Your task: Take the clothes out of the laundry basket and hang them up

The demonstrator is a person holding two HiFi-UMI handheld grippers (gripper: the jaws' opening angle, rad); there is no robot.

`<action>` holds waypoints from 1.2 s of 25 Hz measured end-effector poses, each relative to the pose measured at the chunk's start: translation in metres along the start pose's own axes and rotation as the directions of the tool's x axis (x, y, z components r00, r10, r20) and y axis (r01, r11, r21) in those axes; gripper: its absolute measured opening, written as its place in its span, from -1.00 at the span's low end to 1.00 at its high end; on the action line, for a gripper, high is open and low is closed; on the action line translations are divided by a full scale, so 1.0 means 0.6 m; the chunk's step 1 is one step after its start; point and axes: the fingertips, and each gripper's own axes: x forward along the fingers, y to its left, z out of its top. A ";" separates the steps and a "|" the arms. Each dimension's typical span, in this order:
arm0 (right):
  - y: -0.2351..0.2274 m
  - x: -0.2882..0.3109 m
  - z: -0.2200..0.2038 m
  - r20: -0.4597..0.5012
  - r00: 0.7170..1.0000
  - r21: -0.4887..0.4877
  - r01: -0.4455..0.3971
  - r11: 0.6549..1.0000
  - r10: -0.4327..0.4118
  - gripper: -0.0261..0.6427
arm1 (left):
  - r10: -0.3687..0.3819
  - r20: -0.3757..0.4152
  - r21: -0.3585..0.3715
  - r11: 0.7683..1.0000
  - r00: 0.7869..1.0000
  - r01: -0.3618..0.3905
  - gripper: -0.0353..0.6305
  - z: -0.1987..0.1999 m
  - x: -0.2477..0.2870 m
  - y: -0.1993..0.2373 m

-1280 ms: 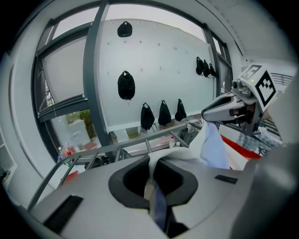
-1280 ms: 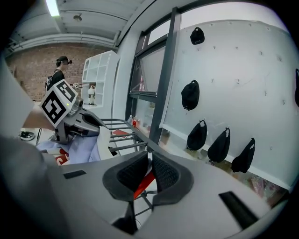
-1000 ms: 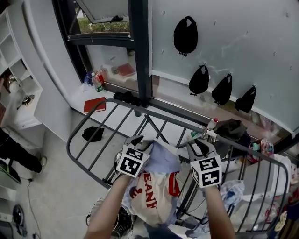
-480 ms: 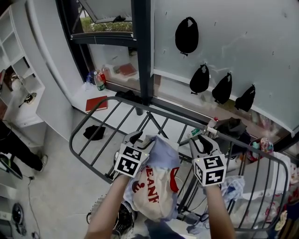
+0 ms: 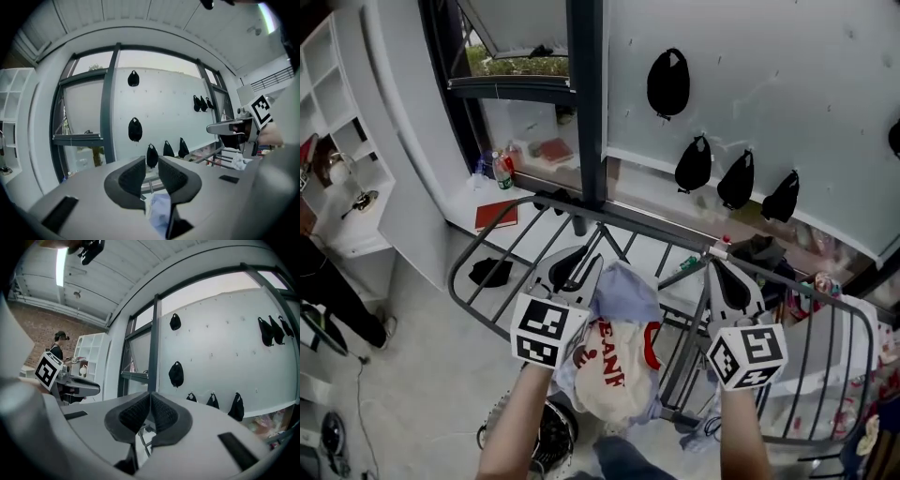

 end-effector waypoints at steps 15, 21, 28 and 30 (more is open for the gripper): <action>0.173 -0.215 0.038 0.174 0.978 -0.025 -0.116 0.993 0.118 -0.92 | 0.084 0.170 -0.079 0.994 0.982 -0.071 -0.83 0.008 -0.270 -0.047; 0.232 -0.283 0.019 0.181 0.976 -0.030 -0.121 0.992 0.124 -0.92 | 0.092 0.198 -0.086 0.993 0.976 -0.076 -0.83 -0.013 -0.361 -0.077; 0.269 -0.353 -0.024 0.177 0.981 0.001 -0.074 0.997 0.073 -0.92 | 0.115 0.187 -0.128 0.987 0.976 -0.091 -0.83 -0.045 -0.442 -0.114; 0.275 -0.374 -0.034 0.175 0.983 0.009 -0.062 0.998 0.060 -0.92 | 0.112 0.181 -0.121 0.988 0.977 -0.091 -0.83 -0.051 -0.461 -0.126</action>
